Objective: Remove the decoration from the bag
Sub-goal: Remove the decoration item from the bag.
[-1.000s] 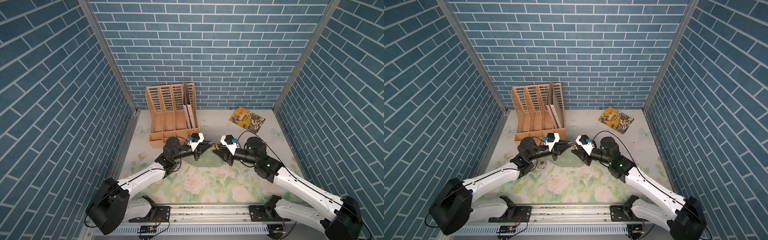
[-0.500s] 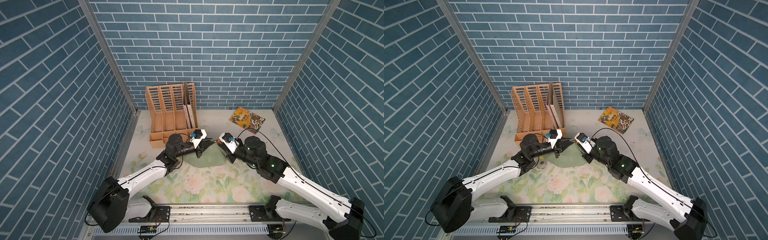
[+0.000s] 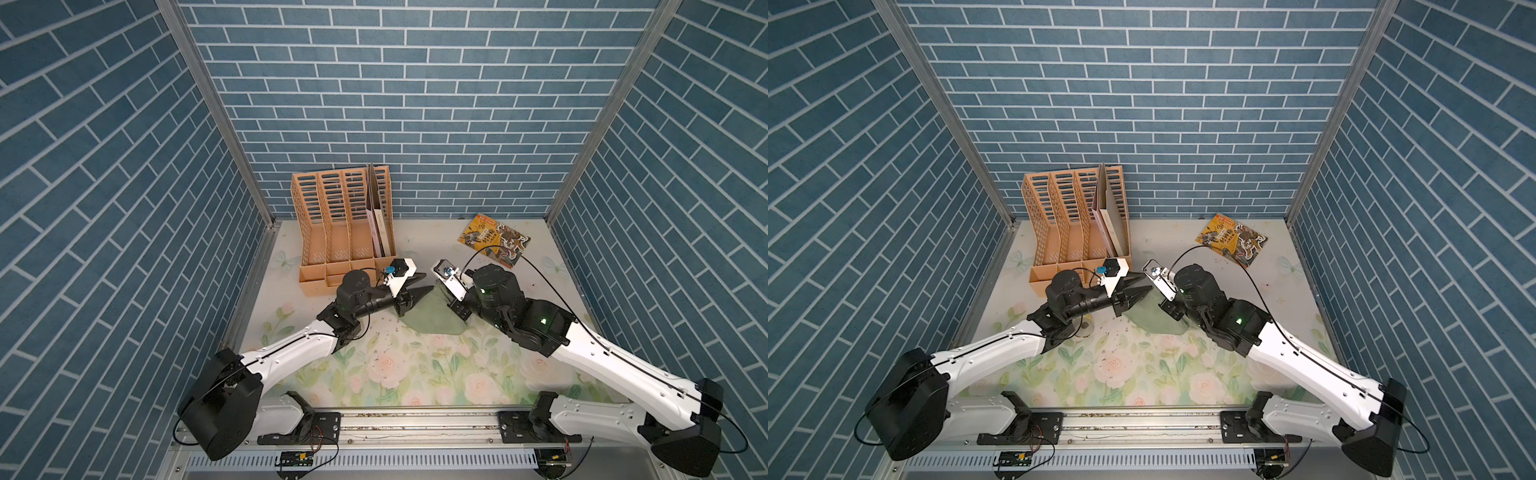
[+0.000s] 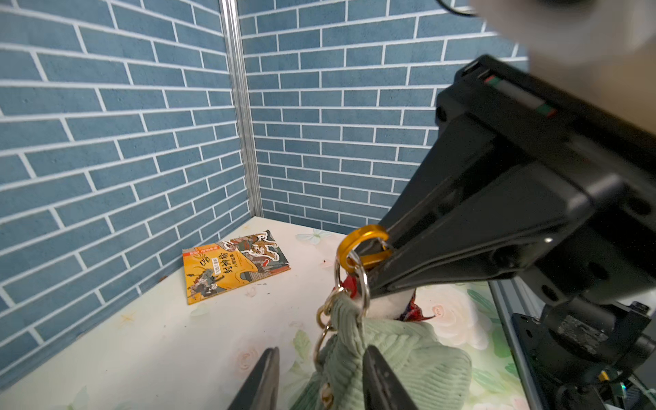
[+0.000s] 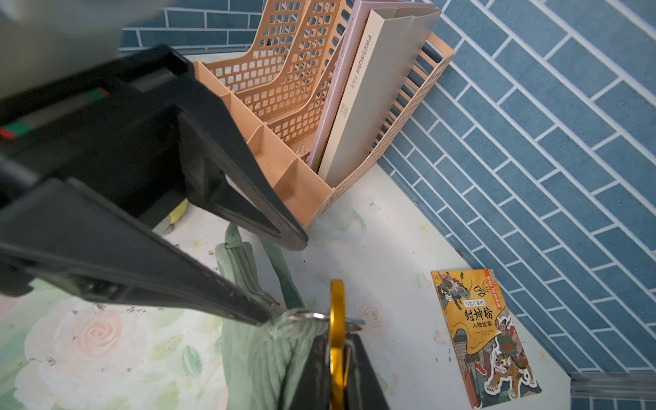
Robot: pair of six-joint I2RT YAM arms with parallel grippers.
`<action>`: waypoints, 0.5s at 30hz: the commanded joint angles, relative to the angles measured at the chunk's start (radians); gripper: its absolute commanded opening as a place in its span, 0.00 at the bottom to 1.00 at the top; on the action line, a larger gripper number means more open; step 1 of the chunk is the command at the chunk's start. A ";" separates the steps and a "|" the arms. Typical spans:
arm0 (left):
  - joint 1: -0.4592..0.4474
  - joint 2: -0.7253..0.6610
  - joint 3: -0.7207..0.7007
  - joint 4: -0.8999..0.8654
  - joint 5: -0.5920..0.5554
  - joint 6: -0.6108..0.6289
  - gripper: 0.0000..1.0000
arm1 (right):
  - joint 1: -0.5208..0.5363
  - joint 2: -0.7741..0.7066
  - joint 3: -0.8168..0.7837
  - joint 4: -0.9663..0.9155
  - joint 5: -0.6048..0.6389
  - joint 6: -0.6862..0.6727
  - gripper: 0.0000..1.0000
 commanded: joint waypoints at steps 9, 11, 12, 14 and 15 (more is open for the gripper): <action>-0.001 0.067 0.006 0.106 0.105 -0.049 0.52 | 0.006 0.043 0.110 -0.090 -0.027 -0.078 0.03; -0.001 0.086 0.022 0.112 0.117 -0.055 0.49 | 0.007 0.052 0.120 -0.098 -0.034 -0.080 0.03; -0.002 0.091 0.028 0.112 0.116 -0.055 0.48 | 0.006 0.055 0.125 -0.101 -0.040 -0.079 0.03; -0.001 0.098 0.033 0.116 0.109 -0.053 0.48 | 0.005 0.063 0.136 -0.112 -0.055 -0.077 0.03; -0.002 0.100 0.034 0.117 0.105 -0.051 0.48 | 0.006 0.067 0.143 -0.121 -0.059 -0.075 0.03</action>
